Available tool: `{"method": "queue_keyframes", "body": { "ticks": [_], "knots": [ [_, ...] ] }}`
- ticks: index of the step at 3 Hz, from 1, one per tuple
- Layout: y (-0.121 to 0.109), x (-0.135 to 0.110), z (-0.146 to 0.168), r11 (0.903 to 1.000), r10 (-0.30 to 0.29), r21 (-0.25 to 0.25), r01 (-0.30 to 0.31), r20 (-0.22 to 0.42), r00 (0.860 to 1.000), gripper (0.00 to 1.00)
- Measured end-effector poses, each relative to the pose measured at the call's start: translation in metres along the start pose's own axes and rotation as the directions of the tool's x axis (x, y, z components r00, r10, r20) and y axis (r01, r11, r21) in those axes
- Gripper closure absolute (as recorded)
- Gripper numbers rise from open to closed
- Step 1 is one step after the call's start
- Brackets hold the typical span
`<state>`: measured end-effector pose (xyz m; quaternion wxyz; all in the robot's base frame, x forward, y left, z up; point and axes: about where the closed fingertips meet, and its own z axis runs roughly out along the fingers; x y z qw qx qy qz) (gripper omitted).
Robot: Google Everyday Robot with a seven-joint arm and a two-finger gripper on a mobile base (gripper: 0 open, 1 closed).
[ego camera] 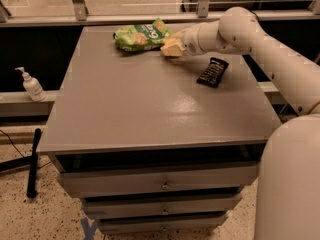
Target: Move orange near green rice chip bag
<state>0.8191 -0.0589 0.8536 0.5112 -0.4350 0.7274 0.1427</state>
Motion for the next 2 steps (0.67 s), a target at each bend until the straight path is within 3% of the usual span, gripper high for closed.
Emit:
{"method": "queue_keyframes", "body": {
  "ticks": [1,2],
  "knots": [
    [0.0004,-0.0010,0.0005,1.0000,0.003,-0.007,-0.003,0.004,1.000,0.12],
    [0.0014,-0.0031,-0.0015,0.9999,0.005,-0.009,-0.004,0.011,1.000,0.00]
  ]
}}
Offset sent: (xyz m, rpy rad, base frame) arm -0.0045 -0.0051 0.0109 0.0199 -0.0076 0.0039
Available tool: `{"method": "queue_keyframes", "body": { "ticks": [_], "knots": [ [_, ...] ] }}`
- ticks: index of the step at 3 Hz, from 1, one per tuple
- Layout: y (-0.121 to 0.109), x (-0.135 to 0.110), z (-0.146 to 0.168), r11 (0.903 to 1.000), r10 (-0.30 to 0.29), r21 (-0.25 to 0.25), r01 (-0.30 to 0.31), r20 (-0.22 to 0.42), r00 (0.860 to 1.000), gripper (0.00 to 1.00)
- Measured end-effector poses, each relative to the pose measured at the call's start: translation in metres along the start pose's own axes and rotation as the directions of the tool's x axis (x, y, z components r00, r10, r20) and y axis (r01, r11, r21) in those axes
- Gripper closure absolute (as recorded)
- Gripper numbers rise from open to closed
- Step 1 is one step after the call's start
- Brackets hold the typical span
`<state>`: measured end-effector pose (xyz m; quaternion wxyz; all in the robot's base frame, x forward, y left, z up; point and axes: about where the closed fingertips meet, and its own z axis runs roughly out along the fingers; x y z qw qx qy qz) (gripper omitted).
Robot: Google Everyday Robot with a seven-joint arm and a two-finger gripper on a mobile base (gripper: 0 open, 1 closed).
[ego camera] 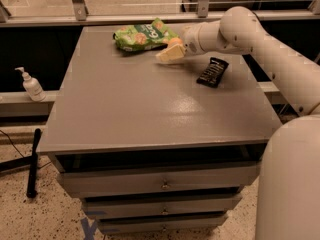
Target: Move orange near green rice chip bag
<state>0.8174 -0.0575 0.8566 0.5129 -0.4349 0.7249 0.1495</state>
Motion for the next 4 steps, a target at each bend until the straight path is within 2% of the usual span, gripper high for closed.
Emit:
{"method": "queue_keyframes", "body": {
  "ticks": [1,2,3,4],
  "knots": [
    [0.001,-0.004,-0.002,1.0000,0.001,-0.003,-0.001,0.014,1.000,0.00],
    [0.002,-0.016,-0.023,1.0000,0.007,-0.003,-0.007,0.079,0.997,0.00],
    [0.012,-0.035,-0.076,1.0000,-0.006,-0.004,0.007,0.182,0.983,0.00],
    [0.016,-0.044,-0.143,0.9986,-0.053,0.017,0.050,0.250,0.967,0.00]
  ]
}}
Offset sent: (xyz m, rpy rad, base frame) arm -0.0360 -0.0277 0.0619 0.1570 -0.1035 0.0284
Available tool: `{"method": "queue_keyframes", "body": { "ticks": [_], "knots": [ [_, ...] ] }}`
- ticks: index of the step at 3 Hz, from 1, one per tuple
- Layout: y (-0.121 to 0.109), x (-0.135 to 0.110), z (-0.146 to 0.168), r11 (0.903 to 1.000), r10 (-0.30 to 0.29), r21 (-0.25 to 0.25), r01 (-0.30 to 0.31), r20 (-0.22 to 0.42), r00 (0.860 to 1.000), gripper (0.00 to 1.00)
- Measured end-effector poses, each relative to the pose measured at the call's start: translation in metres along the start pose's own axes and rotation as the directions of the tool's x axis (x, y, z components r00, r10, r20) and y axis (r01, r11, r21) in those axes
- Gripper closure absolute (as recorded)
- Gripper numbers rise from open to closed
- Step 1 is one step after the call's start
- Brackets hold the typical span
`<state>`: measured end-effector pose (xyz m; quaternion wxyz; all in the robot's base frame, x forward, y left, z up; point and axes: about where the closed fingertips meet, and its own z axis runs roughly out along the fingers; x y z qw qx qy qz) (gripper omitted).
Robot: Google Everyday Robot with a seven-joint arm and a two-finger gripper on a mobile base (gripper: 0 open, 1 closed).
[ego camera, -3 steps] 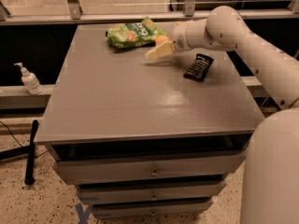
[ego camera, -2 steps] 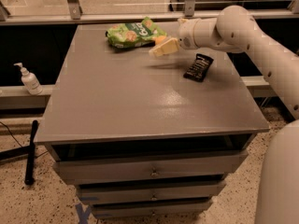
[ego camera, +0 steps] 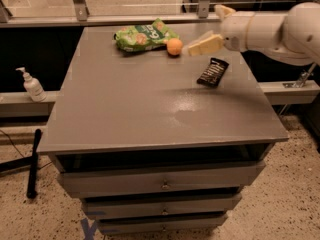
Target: Move orange near green rice chip bag
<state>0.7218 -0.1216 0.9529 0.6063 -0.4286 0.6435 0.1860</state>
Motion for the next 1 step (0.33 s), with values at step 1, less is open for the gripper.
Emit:
{"method": "queue_keyframes", "body": {
  "ticks": [1],
  "knots": [
    [-0.0079,-0.0193,-0.0978,0.9926,-0.065,0.101,0.067,-0.023,0.998,0.00]
  ]
}}
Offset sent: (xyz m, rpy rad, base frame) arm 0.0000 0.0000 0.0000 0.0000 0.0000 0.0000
